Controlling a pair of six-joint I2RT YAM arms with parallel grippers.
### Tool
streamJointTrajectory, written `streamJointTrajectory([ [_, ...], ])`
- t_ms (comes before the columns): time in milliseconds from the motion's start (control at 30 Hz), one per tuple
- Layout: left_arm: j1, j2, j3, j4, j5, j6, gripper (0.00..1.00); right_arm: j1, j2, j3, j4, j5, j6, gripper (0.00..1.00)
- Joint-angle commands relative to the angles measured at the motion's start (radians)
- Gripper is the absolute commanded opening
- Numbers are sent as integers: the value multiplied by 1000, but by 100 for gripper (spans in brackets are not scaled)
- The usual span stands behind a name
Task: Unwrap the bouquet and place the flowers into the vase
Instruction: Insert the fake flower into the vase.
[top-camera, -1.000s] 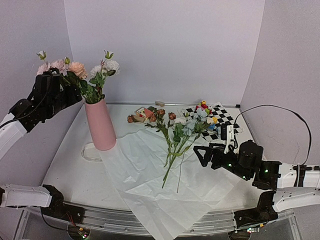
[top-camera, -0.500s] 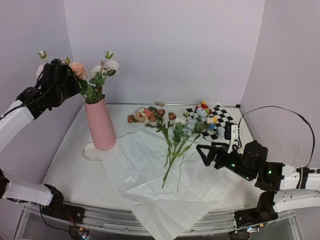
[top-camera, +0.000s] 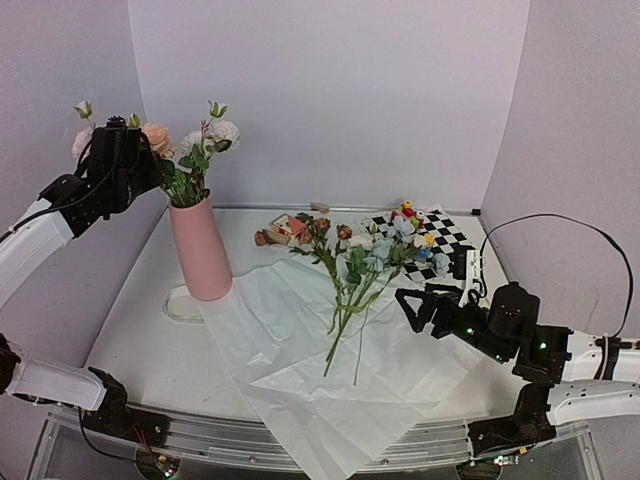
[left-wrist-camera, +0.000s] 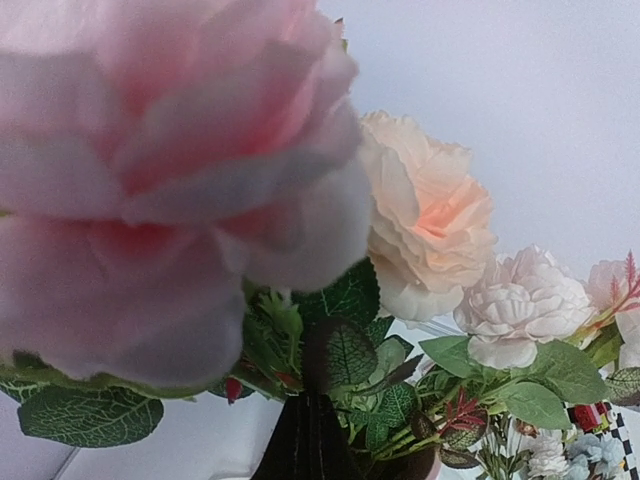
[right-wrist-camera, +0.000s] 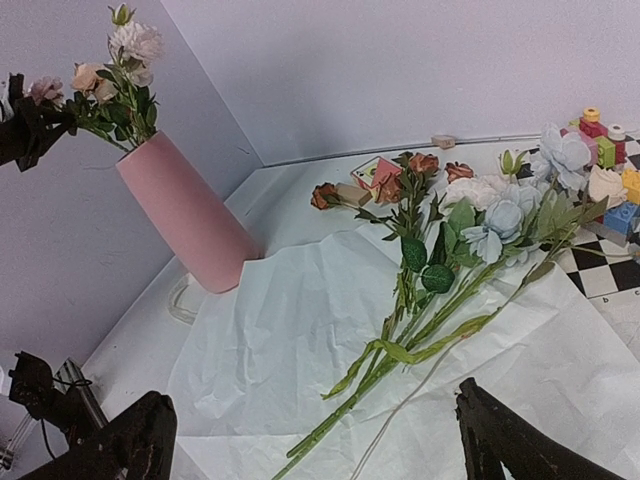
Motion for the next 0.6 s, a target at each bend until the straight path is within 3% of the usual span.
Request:
streamJointTrajectory([
  [0, 5, 3, -30, 41, -9, 0, 0, 6, -14, -4, 17, 15, -4, 98],
  [567, 5, 28, -152, 69, 69, -47, 0, 6, -14, -11, 15, 15, 4, 98],
])
